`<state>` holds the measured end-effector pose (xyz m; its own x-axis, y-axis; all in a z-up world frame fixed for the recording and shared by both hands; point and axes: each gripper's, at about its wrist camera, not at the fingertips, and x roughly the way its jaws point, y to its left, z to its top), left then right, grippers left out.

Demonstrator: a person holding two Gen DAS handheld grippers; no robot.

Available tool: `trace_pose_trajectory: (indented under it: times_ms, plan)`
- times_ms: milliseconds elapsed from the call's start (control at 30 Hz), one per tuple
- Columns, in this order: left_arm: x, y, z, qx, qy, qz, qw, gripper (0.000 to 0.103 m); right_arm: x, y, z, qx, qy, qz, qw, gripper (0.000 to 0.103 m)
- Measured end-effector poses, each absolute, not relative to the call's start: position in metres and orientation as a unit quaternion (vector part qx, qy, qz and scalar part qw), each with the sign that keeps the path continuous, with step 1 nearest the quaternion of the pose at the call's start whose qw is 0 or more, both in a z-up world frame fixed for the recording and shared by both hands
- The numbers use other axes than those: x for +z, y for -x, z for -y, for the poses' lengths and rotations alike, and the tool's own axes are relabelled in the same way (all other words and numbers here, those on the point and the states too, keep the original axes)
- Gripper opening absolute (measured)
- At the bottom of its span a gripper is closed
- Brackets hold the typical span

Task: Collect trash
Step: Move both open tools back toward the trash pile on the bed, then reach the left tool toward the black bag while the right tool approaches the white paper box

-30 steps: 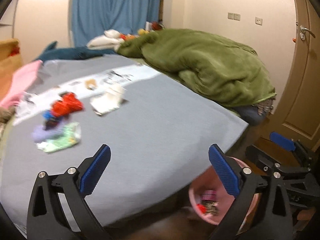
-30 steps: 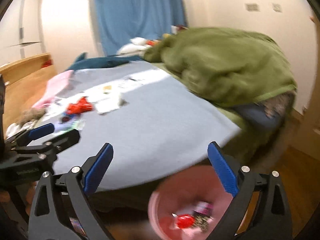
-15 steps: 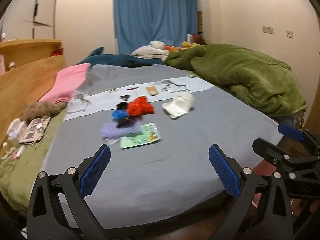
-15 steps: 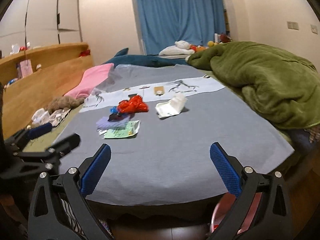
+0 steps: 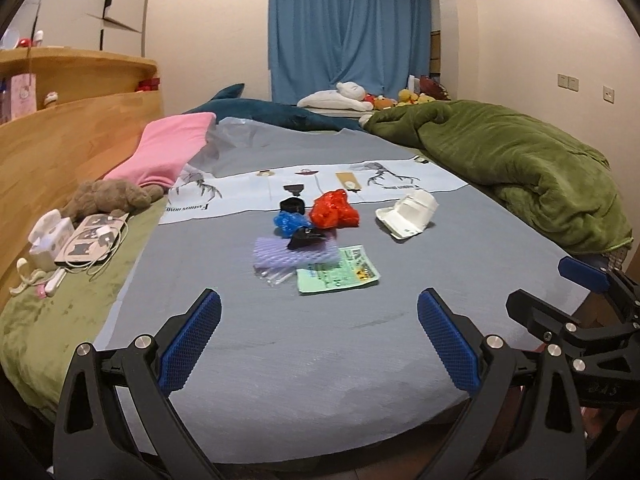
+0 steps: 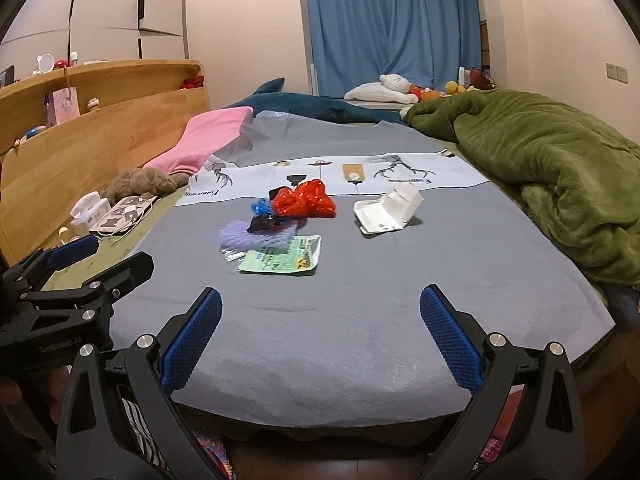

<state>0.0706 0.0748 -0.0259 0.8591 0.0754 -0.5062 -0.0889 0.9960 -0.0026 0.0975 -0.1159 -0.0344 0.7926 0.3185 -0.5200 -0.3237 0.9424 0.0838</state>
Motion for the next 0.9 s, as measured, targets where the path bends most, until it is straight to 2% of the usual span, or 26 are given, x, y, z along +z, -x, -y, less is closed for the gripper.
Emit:
trace_pose_trajectory:
  times_ms: [600, 900]
  plan:
    - [-0.031, -0.109, -0.109, 0.061, 0.023, -0.257, 0.964, 0.096, -0.031, -0.133, 0.077, 0.177, 0.026, -0.270, 0.946, 0.098]
    - [-0.061, -0.159, -0.139, 0.087, 0.035, -0.263, 0.960, 0.096, -0.041, -0.181, 0.071, 0.171, 0.033, -0.263, 0.949, 0.098]
